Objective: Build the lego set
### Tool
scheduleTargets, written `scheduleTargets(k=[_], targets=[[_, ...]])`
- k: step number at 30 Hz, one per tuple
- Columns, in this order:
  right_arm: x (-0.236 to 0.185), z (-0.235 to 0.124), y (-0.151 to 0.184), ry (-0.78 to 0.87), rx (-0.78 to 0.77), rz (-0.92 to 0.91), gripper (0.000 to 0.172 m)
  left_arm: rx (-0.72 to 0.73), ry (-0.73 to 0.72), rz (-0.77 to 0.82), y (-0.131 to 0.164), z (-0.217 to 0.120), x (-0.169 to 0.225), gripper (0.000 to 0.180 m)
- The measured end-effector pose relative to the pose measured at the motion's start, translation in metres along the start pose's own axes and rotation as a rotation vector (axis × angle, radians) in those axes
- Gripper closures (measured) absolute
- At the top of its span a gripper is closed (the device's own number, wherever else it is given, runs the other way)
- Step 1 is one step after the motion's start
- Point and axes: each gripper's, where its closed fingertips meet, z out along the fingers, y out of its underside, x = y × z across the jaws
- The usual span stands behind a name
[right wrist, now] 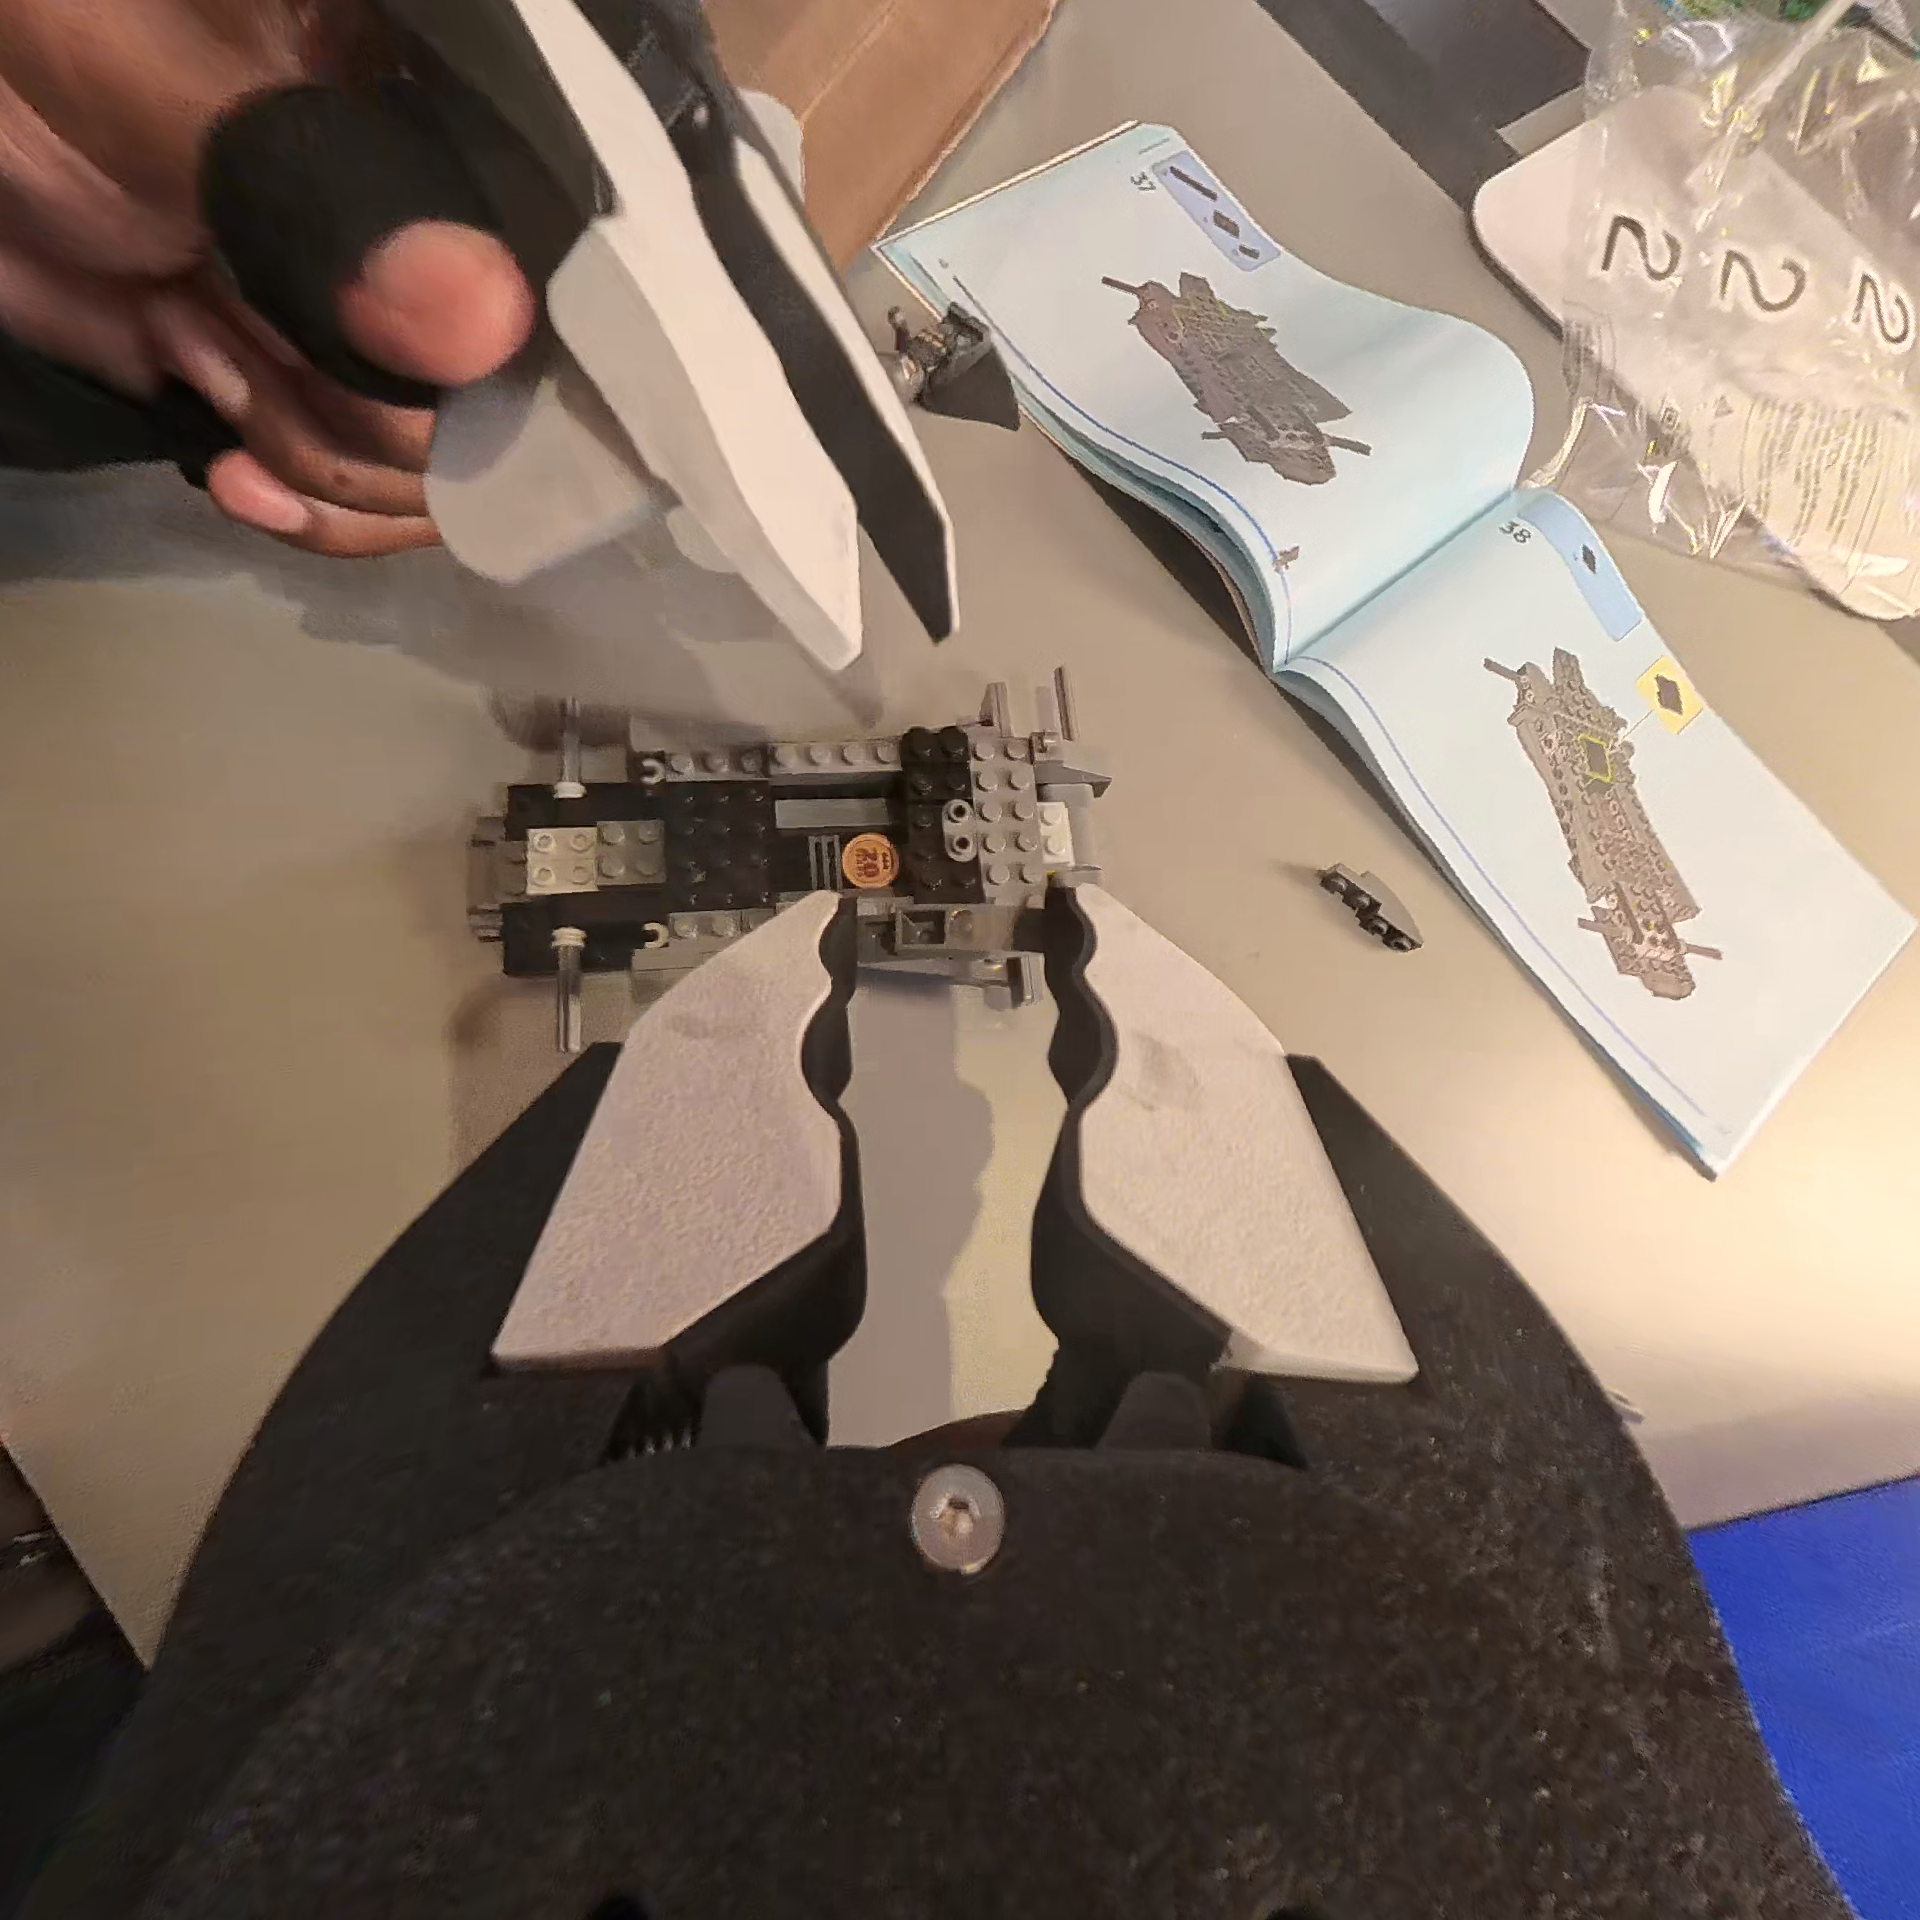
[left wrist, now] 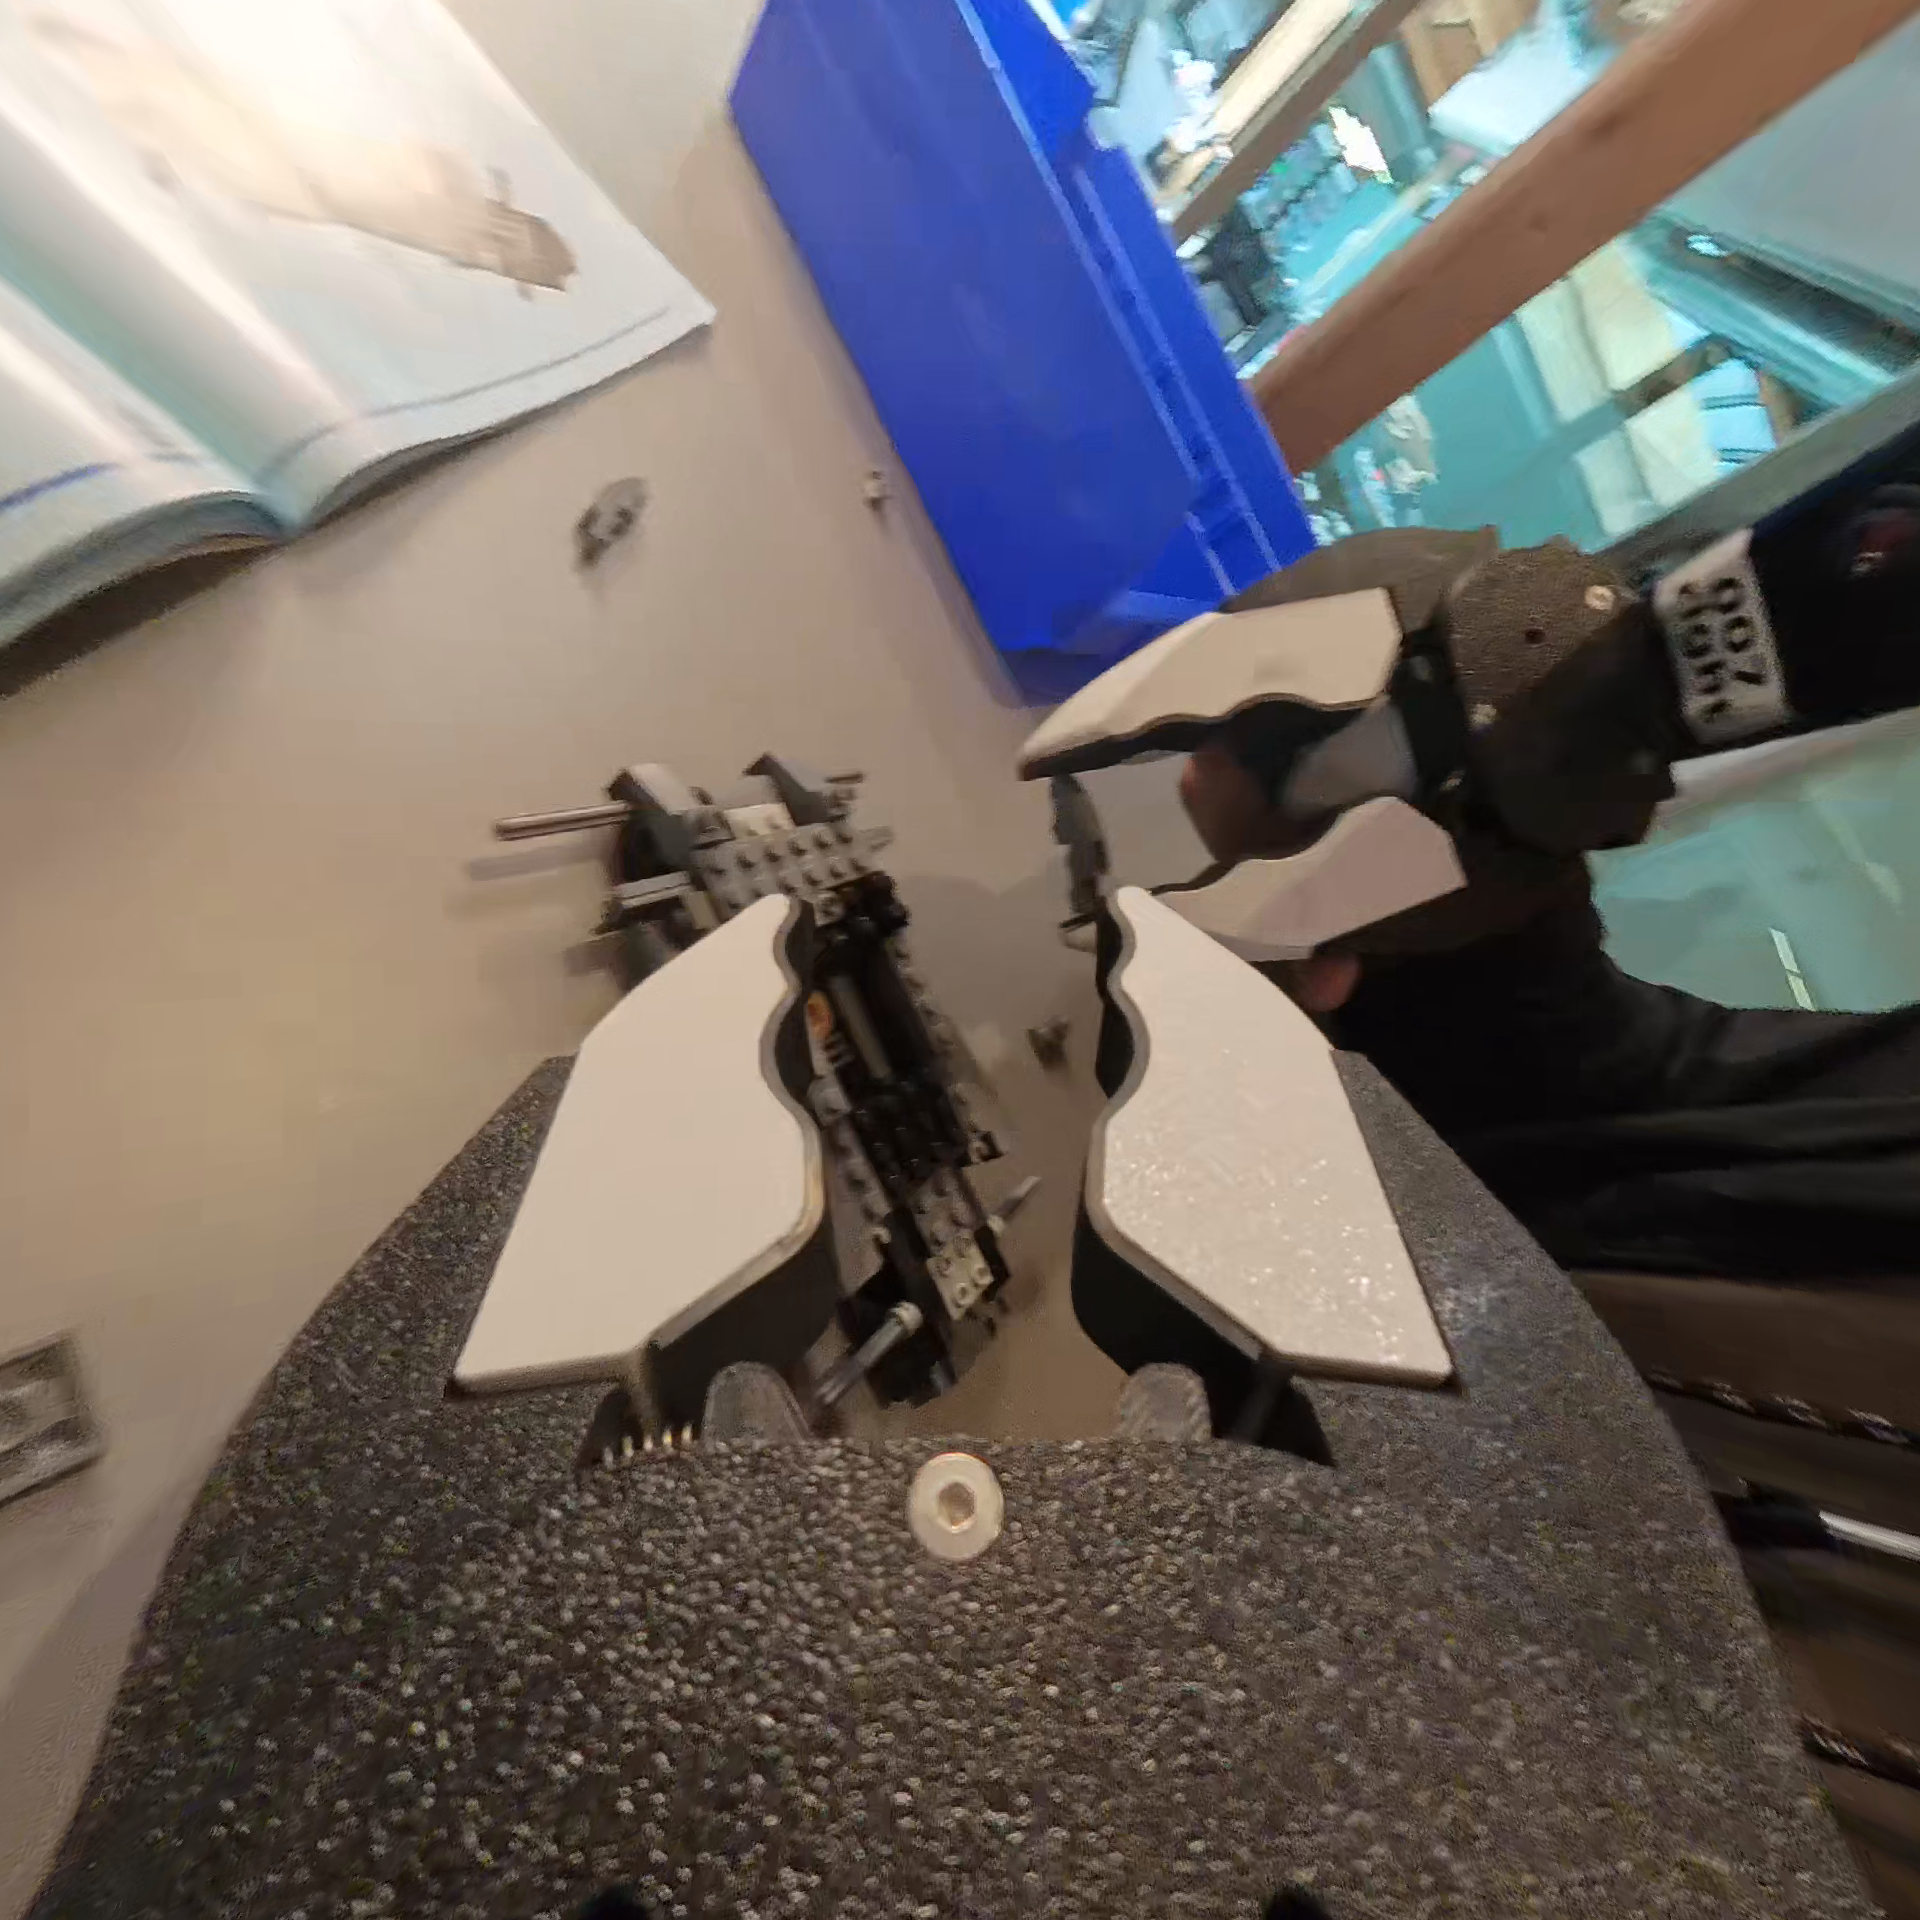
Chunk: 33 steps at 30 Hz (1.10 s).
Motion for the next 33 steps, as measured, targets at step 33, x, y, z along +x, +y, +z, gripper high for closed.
scheduleTargets(k=[33], targets=[[-0.030,-0.011,-0.055,-0.122,0.423,-0.170,0.128,0.080,0.806,-0.361,-0.006,-0.006,0.074,0.169]])
